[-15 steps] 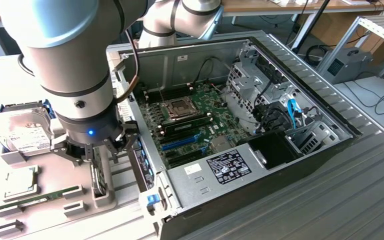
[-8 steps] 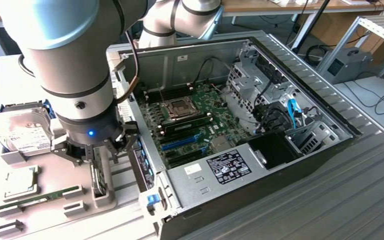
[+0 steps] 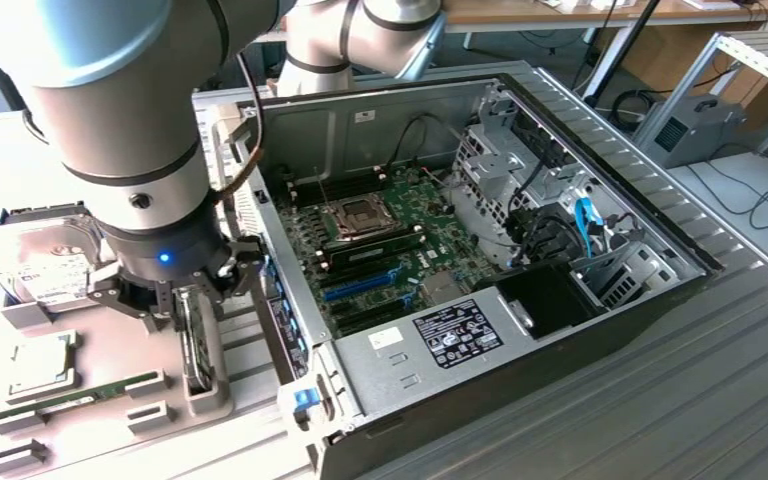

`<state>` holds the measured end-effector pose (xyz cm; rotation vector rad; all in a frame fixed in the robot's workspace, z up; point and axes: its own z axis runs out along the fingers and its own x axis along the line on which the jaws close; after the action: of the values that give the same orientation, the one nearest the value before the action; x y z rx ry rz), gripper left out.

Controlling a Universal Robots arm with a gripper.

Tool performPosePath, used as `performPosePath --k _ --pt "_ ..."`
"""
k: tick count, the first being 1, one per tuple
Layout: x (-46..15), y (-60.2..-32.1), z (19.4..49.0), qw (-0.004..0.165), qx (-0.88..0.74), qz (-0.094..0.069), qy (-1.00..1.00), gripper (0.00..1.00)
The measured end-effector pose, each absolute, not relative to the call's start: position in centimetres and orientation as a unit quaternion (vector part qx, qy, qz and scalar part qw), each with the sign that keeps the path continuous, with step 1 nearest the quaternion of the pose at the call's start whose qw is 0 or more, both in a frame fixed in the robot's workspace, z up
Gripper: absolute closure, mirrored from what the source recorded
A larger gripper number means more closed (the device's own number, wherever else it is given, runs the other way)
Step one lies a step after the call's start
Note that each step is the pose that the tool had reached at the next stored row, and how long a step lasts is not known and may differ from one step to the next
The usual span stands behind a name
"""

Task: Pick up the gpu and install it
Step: 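Pick up the gpu and move the gpu toward the slot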

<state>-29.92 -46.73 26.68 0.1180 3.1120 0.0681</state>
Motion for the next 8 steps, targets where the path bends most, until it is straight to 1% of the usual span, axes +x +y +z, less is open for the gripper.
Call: performPosePath --k 2,3,4,5,6,8 --pt "-30.7 -45.8 24.3 0.013 0.038 0.022 0.999 0.58" --pt "-30.7 -45.8 24.0 0.013 0.038 0.022 0.999 0.58" --pt "-30.7 -45.8 24.0 0.013 0.038 0.022 0.999 0.74" --pt "-30.7 -45.8 24.0 0.013 0.038 0.022 0.999 0.74" --pt "-30.7 -45.8 25.1 0.013 0.038 0.022 0.999 0.74" --pt "-30.7 -45.8 25.5 0.013 0.038 0.022 0.999 0.74"
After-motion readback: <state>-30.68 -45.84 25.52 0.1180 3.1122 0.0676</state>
